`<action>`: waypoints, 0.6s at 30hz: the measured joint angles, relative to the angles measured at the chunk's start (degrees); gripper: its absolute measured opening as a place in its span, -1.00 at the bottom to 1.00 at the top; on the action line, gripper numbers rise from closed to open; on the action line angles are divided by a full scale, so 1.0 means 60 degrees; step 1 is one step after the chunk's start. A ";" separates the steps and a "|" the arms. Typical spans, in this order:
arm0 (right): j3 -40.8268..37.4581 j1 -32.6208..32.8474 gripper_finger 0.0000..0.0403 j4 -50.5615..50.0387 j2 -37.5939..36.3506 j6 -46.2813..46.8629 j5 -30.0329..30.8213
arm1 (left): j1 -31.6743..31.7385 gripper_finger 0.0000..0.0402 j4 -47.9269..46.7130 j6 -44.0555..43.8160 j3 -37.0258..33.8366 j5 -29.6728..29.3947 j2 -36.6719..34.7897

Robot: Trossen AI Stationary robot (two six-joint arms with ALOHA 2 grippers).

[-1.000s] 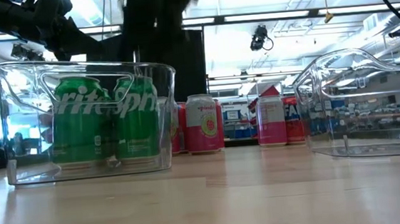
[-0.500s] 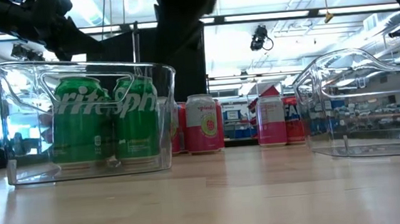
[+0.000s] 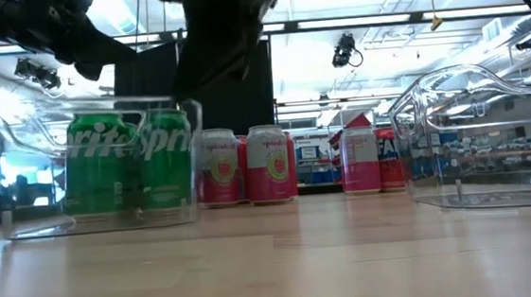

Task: Sort soda cans
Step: Move the top left transparent bin to the top left of the table

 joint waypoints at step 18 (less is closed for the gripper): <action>-0.0050 -0.1282 -1.00 0.1611 0.0091 -0.1005 0.1179 | -0.1339 -0.98 0.0069 0.0465 0.0036 -0.0011 0.0007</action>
